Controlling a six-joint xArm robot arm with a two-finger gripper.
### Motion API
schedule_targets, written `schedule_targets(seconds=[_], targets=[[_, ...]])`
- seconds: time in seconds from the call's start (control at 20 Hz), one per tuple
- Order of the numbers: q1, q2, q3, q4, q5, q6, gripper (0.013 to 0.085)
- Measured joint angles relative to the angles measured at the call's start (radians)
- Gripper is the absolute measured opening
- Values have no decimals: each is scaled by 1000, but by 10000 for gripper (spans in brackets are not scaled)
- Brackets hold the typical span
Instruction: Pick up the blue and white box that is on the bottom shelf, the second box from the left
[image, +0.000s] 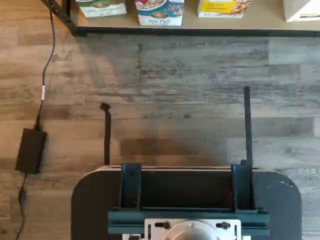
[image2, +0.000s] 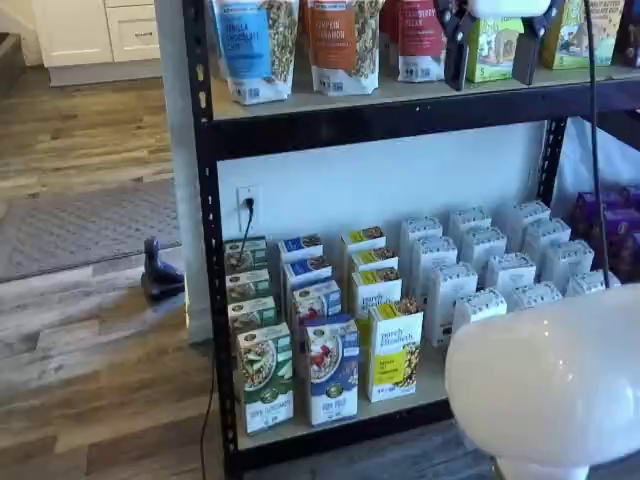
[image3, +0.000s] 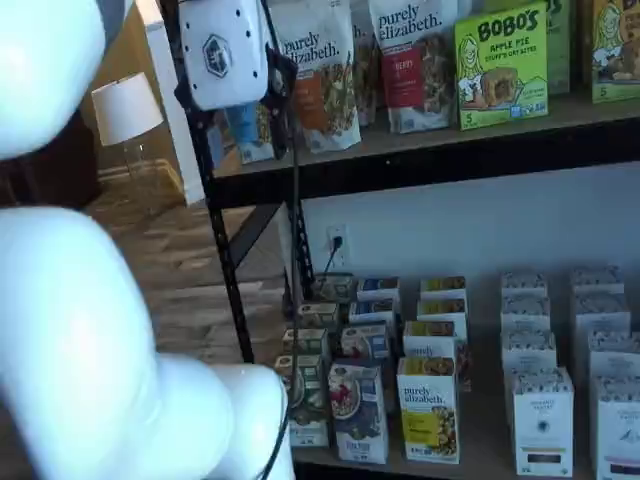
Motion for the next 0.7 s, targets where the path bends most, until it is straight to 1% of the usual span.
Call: schedule_targets(seconds=[0.05, 0.1, 0.2, 0.45, 0.7], targets=[[-13, -9, 9, 14, -15, -8, 850], [-41, -28, 25, 45, -45, -23, 850], [-52, -34, 32, 61, -59, -30, 850], [-49, -37, 44, 65, -75, -28, 850], [-20, -42, 75, 50, -111, -6, 850]])
